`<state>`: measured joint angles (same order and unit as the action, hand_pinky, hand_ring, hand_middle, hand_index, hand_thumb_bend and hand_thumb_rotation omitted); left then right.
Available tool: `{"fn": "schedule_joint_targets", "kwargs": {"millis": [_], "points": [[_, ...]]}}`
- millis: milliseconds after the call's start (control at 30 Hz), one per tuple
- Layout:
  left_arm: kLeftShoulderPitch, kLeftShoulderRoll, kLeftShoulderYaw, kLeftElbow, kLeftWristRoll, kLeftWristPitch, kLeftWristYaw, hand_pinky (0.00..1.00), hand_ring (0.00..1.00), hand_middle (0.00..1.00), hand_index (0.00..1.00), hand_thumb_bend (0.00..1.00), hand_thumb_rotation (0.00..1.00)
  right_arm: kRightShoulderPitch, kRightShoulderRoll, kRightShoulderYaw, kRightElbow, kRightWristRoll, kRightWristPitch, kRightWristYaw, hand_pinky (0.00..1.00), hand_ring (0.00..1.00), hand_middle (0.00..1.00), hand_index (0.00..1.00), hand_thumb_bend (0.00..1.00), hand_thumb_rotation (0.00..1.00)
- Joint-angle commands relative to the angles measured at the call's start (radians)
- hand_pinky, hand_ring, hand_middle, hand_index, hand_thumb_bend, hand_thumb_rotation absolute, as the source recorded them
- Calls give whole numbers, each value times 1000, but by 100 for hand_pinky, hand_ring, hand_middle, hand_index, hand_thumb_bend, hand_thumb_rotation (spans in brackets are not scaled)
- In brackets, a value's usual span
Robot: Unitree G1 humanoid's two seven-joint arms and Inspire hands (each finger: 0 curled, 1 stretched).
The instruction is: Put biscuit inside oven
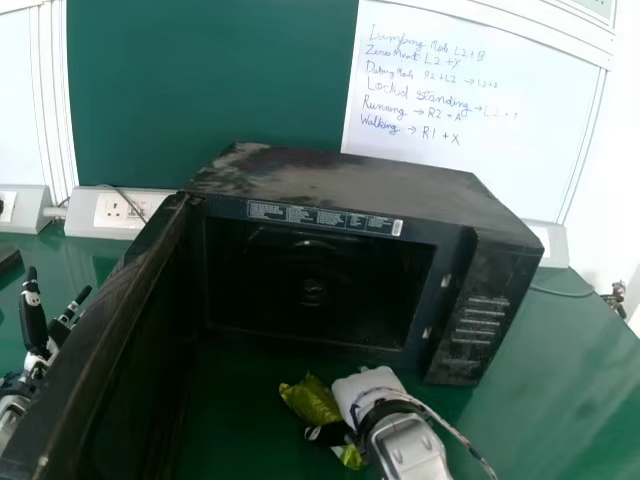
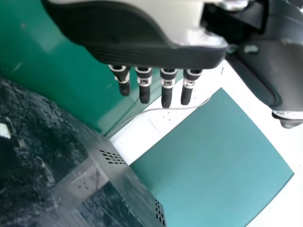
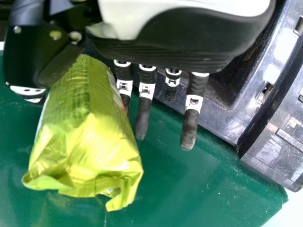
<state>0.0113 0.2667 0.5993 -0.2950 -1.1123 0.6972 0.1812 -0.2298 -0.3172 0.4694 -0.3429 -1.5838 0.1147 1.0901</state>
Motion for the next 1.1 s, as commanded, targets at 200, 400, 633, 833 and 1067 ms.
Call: {"fn": "schedule_joint_targets", "kwargs": {"millis": [200, 400, 633, 833, 1067], "points": [[-14, 0, -4, 0, -17, -2, 4, 67, 74, 76, 74, 62, 0, 78, 17, 39, 110, -46, 56, 78, 15, 23, 48, 73, 57, 1], [-13, 4, -2, 7, -17, -4, -8, 67, 74, 76, 74, 60, 0, 83, 11, 51, 104, -55, 52, 86, 19, 27, 47, 72, 56, 0], [-15, 2, -1, 3, -23, 1, 4, 67, 74, 77, 75, 60, 0, 82, 11, 55, 99, -61, 52, 91, 21, 30, 47, 73, 56, 0], [-12, 3, -5, 1, -18, -4, 1, 67, 74, 76, 74, 61, 0, 77, 17, 46, 95, -67, 61, 103, 14, 22, 47, 72, 56, 0], [-13, 4, -5, 5, -14, -7, -5, 66, 73, 76, 73, 62, 0, 91, 23, 6, 31, -50, 82, 69, 8, 15, 47, 74, 56, 0]]}}
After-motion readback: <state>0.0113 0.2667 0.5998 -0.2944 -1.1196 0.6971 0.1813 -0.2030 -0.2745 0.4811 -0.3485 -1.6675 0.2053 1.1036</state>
